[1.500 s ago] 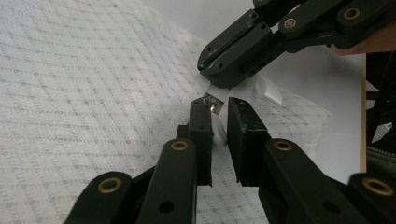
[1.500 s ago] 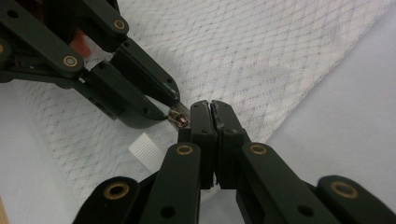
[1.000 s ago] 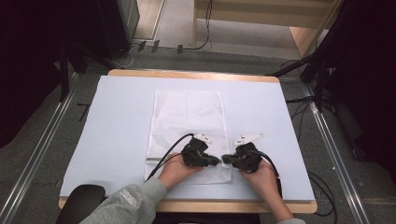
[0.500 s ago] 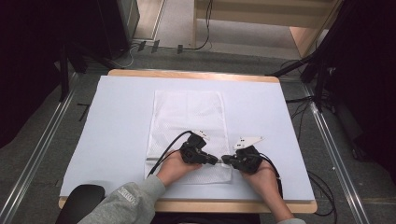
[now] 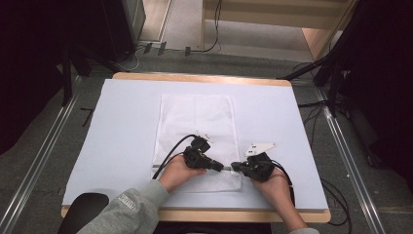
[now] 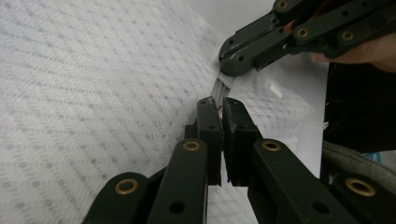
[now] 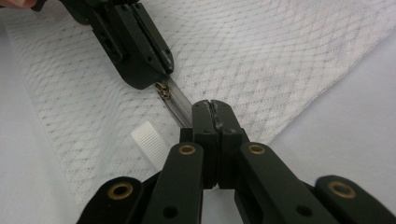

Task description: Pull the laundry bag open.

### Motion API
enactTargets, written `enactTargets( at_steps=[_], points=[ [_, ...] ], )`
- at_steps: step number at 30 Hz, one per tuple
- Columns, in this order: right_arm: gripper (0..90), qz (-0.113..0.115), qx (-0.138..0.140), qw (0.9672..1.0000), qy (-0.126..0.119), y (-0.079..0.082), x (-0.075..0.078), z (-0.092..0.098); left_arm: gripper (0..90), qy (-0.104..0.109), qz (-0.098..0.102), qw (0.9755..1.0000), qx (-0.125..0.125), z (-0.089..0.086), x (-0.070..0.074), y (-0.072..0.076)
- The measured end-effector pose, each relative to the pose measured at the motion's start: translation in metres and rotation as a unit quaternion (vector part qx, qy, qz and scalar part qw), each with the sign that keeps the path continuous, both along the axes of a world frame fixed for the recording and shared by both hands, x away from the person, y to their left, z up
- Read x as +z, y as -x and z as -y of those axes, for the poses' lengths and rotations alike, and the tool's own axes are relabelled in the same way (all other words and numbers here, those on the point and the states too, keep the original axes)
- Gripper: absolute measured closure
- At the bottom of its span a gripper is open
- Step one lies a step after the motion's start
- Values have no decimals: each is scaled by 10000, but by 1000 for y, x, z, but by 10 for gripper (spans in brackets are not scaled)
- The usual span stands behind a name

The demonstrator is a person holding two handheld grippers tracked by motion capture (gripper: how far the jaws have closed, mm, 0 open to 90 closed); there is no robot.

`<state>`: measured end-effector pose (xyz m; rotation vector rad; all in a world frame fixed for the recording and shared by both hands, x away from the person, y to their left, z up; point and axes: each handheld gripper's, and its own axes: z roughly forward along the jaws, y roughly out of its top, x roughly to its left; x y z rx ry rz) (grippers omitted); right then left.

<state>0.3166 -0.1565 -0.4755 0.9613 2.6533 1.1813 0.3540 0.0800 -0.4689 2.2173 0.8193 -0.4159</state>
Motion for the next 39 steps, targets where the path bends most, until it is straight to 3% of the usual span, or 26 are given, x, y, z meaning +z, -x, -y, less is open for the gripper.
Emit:
enactTargets(
  at_steps=[18, 39],
  points=[
    [900, 5, 51, 10000, -67, -1, -1, 1, 878, 19, -377, 9992, 92, -24, 8, -6],
    [900, 26, 88, 9999, -68, -1, -1, 2, 878, 36, -538, 9983, 203, -54, 21, -8]
  ],
)
